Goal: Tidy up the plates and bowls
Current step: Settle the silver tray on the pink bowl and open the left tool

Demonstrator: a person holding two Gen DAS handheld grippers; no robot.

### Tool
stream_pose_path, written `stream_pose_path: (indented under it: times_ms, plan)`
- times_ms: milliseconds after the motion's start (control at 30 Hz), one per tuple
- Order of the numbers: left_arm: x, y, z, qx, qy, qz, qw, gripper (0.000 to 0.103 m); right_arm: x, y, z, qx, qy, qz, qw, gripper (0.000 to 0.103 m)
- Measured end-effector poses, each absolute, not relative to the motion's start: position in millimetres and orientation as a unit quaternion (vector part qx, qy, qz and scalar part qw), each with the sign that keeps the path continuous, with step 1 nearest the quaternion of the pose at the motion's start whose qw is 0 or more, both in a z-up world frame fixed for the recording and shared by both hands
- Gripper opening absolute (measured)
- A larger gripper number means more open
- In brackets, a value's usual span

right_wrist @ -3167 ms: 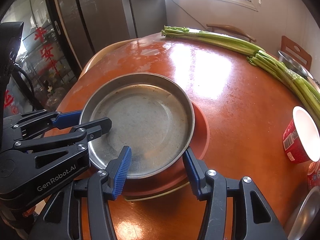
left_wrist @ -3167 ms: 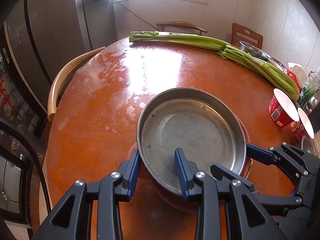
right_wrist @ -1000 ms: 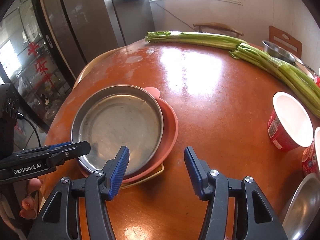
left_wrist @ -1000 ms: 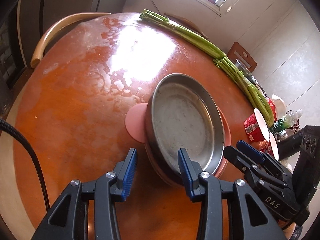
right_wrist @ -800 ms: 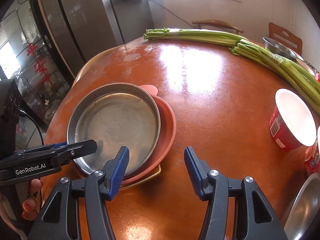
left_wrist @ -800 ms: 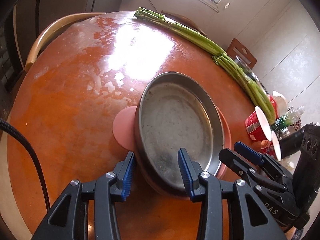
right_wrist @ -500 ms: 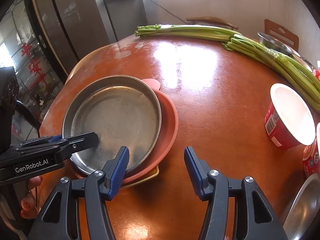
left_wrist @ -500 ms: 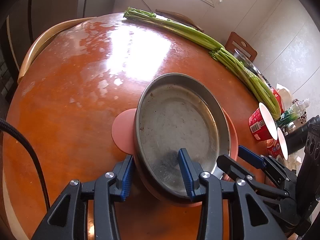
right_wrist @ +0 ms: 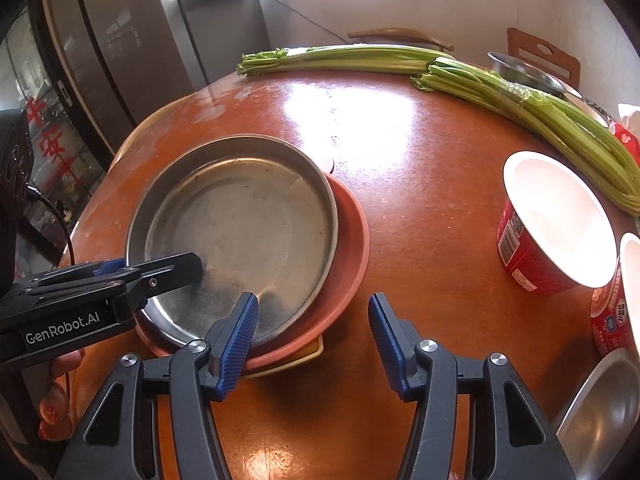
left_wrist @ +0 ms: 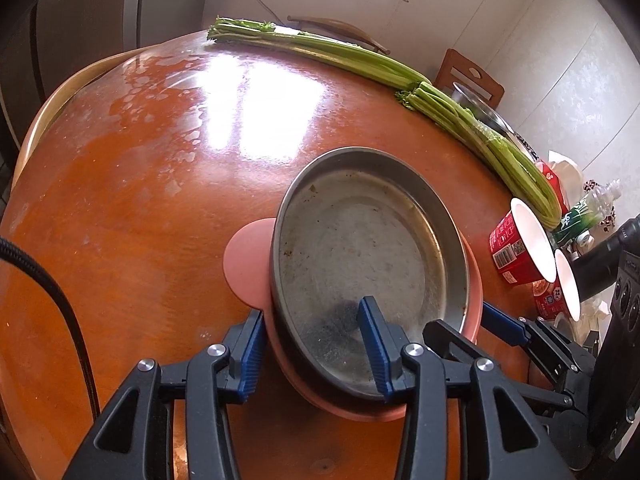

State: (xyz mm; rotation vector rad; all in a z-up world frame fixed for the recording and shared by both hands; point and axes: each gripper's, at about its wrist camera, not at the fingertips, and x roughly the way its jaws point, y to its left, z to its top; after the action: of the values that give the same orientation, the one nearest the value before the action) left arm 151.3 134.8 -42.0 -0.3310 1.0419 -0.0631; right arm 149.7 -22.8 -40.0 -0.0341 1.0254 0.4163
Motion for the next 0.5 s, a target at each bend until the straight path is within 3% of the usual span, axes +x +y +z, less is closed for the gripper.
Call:
stream_pose_path:
  times_ms: [500]
  plan:
    - [147.1, 135.8, -38.2, -0.138, 0.479, 0.0, 0.867, 0.046, 145.3, -36.4, -28.6, -0.014, 0.469, 0.187, 0.863, 0.06]
